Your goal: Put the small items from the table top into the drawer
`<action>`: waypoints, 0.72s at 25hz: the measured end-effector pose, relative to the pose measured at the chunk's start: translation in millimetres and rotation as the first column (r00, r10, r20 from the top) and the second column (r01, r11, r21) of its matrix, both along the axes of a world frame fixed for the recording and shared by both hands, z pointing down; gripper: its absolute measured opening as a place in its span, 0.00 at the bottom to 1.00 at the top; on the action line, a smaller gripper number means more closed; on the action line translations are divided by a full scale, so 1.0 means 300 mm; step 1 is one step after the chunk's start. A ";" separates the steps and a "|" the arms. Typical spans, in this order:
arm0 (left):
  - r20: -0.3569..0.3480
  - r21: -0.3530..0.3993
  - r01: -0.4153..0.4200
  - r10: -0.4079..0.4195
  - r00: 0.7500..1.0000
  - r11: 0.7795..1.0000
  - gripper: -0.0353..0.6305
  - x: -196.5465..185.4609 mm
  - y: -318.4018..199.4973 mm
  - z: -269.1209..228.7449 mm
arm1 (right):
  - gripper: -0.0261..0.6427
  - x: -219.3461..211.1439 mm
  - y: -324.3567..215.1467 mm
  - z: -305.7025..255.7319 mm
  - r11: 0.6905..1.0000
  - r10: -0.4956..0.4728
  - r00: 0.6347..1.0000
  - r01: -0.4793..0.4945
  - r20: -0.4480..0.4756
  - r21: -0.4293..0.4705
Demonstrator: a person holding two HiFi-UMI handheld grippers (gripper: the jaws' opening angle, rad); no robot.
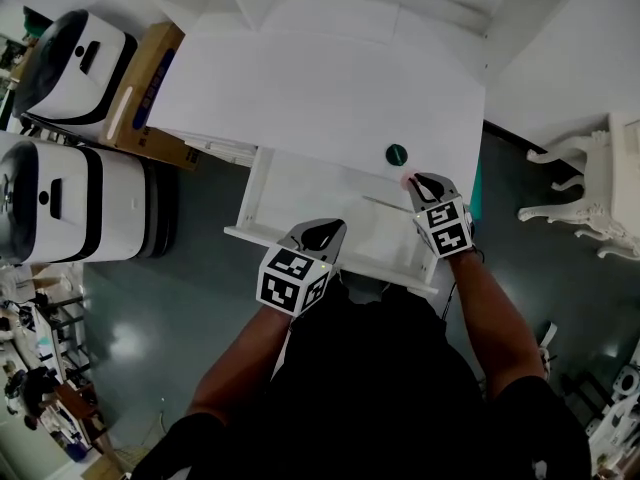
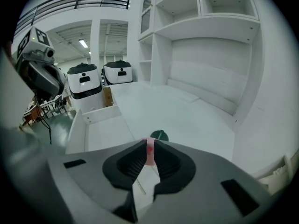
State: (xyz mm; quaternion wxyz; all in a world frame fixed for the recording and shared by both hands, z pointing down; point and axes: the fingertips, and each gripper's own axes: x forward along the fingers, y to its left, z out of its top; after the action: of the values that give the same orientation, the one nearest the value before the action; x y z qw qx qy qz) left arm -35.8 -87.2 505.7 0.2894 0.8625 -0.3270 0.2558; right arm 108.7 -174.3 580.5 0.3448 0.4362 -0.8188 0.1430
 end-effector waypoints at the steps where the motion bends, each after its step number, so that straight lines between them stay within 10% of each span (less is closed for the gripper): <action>1: -0.002 0.000 -0.002 0.002 1.000 1.000 0.06 0.003 0.001 0.001 | 0.13 -0.014 0.022 0.003 1.000 -0.014 1.000 0.014 0.001 -0.005; 18: -0.005 -0.034 0.060 -0.060 0.998 0.998 0.06 -0.100 0.084 0.041 | 0.13 -0.240 0.250 0.348 0.955 -0.249 0.964 0.227 -0.095 -0.192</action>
State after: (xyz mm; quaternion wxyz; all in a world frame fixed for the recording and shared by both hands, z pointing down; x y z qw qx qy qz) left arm -65.9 -61.9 517.9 0.3123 0.8481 -0.3475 0.2498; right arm 36.6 -99.3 685.0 0.4450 0.3091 -0.8274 0.1475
